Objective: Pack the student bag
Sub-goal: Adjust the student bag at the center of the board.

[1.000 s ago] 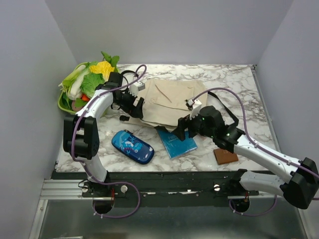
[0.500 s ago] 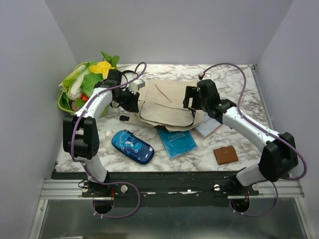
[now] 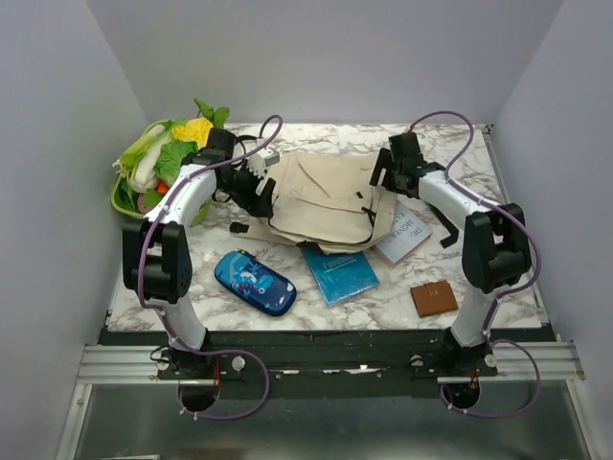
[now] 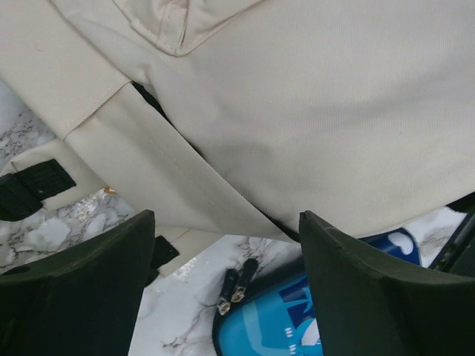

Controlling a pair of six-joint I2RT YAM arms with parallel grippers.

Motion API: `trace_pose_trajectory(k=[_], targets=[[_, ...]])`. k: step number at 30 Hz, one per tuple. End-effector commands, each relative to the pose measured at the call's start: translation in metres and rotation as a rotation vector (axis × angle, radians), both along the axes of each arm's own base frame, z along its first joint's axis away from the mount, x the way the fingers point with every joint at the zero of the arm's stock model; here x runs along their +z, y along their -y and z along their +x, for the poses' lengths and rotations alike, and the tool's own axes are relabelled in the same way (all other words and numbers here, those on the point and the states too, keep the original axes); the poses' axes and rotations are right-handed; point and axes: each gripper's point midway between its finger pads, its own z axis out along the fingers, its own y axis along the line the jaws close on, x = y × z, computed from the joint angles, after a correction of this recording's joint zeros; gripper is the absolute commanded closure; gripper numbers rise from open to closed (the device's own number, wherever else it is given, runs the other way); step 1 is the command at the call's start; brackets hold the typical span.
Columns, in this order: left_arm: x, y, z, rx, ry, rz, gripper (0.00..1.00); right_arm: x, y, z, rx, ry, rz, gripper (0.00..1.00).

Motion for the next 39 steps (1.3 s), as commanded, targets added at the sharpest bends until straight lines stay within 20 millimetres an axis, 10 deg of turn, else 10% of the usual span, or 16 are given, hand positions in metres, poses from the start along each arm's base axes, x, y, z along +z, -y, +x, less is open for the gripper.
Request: trace_pose_trajectory(k=[1, 11, 19, 27, 34, 37, 39], targets=[[0.014, 0.007, 0.001, -0.056, 0.017, -0.039, 0.08, -0.015, -0.022, 0.006, 0.042, -0.029, 0.104, 0.12], [-0.003, 0.030, -0.061, -0.440, 0.060, -0.005, 0.01, -0.022, -0.039, 0.005, 0.090, -0.030, 0.210, 0.54], [-0.007, 0.057, -0.058, -0.563, 0.234, 0.093, 0.02, 0.028, -0.046, 0.003, 0.138, 0.103, 0.266, 0.99], [-0.021, 0.066, -0.070, -0.596, 0.235, 0.126, 0.60, 0.071, -0.065, -0.022, 0.254, 0.190, 0.344, 0.99], [-0.014, 0.070, -0.099, -0.674, 0.213, 0.132, 0.92, 0.042, -0.068, -0.076, 0.282, 0.123, 0.330, 0.99], [0.001, 0.069, -0.104, -0.688, 0.220, 0.133, 0.99, 0.021, -0.064, -0.101, 0.297, 0.084, 0.310, 0.99], [0.023, 0.072, -0.096, -0.668, 0.255, 0.135, 0.84, 0.013, -0.064, -0.112, 0.316, 0.071, 0.296, 0.99]])
